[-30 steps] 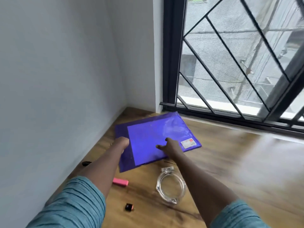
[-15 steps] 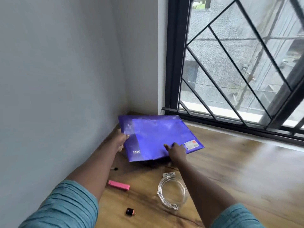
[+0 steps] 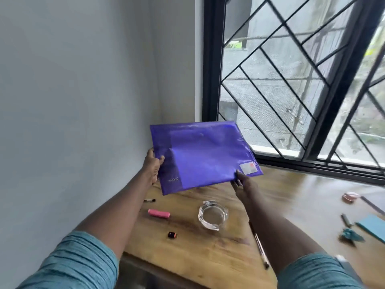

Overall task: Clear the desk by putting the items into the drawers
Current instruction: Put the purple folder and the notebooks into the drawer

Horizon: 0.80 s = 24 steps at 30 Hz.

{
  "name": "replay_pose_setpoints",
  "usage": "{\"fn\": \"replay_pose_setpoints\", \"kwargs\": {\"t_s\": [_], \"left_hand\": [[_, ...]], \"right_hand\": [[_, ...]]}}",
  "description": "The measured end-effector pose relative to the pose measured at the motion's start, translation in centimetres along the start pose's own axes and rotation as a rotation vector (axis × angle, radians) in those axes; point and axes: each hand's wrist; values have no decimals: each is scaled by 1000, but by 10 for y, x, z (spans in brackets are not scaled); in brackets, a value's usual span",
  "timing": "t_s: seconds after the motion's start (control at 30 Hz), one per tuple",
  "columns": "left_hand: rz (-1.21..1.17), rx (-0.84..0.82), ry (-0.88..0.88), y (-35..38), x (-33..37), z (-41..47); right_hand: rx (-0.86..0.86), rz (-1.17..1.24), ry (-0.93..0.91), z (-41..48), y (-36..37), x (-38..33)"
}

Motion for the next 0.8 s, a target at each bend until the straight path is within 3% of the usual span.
{"fn": "replay_pose_setpoints", "kwargs": {"t_s": [0.07, 0.17, 0.33, 0.4, 0.5, 0.6, 0.67, 0.73, 0.8], "left_hand": [[-11, -28, 23, -9, -1, -32], [-38, -30, 26, -27, -1, -81], [-76, -172, -21, -65, 13, -185], [-16, -143, 10, -71, 20, -222], [22, -125, 73, -67, 35, -267], [-179, -335, -24, -49, 56, -307], [-338, -460, -75, -35, 71, -327], [-540, -634, -49, -20, 85, -348], [-733, -815, 22, -8, 95, -369]], "right_hand": [[-90, 85, -4, -31, -4, 2], [-190, 166, -161, -76, -1, 2], [-208, 106, -451, -192, 14, -22], [-188, 38, -567, -237, 22, -35], [-96, -296, -935, -302, 26, -53], [30, -769, -1495, -347, 5, -65], [-148, -961, -1815, -371, -20, -64], [-379, -1159, -1946, -379, -53, -66], [-482, -1340, -2056, -384, -86, -69]]}}
Point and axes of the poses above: each hand's wrist, its own z-axis towards the middle knuckle, its own y-axis out of the palm, x = y × z, and after that the axes turned 4 degrees about z, right-handed
